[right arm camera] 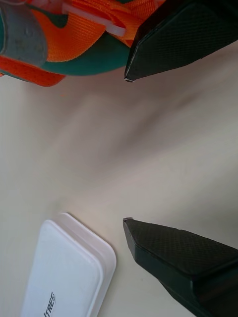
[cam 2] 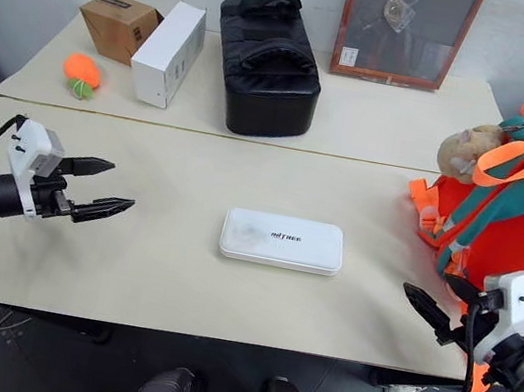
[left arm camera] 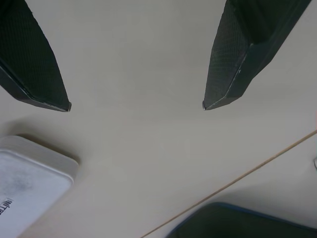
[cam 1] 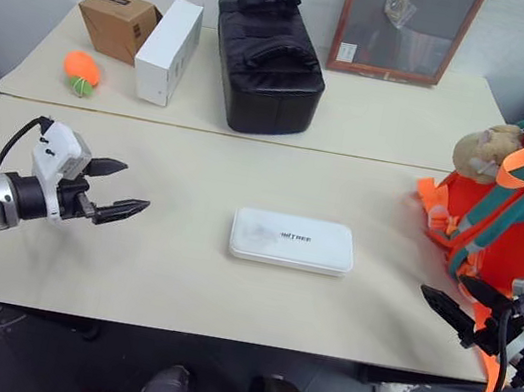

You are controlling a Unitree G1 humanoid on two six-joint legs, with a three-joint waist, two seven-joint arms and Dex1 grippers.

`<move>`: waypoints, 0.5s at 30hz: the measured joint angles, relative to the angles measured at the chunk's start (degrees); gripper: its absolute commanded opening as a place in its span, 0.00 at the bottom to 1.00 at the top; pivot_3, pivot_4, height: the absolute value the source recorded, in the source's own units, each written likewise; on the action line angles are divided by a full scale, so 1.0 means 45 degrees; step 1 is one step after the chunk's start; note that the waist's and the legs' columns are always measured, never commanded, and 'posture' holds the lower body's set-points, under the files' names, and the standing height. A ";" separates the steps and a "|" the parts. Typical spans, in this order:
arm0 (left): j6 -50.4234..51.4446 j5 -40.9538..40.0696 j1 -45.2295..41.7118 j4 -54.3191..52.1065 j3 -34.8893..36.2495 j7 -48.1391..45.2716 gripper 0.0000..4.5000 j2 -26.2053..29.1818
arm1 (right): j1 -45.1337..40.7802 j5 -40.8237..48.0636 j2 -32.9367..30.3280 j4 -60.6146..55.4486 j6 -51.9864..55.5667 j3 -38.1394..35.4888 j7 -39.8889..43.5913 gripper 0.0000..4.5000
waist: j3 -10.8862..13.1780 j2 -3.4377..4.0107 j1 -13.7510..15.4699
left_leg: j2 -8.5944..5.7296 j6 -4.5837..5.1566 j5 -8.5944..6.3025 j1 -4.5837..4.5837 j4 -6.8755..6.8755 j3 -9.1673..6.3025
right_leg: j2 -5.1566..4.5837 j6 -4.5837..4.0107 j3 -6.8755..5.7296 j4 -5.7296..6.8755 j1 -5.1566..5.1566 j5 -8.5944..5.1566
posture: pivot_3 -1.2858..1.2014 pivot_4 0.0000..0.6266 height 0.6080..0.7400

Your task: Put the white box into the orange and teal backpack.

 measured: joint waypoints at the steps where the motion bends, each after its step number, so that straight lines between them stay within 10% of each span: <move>1: -0.0004 0.0001 0.0001 0.0000 -0.0006 -0.0008 0.99 0.0000 | 0.0000 0.0000 0.0001 0.0000 0.0000 0.0000 -0.0005 1.00 | 0.0000 0.0000 0.0000 | 0.0000 0.0000 0.0000 -0.0001 0.0000 0.0001 | 0.0000 0.0000 0.0000 0.0000 -0.0001 0.0000 | 0.52 0.24 1.00; 15: 0.0246 0.0097 0.0016 -0.0003 -0.0124 -0.0022 0.99 0.0177 | 0.0049 -0.0120 0.0013 -0.0121 -0.0005 0.0180 -0.0253 1.00 | 0.0000 0.0000 0.0014 | 0.0000 -0.0001 0.0002 -0.0001 0.0006 0.0002 | 0.0000 0.0001 0.0001 0.0002 -0.0001 0.0000 | 0.52 0.24 1.00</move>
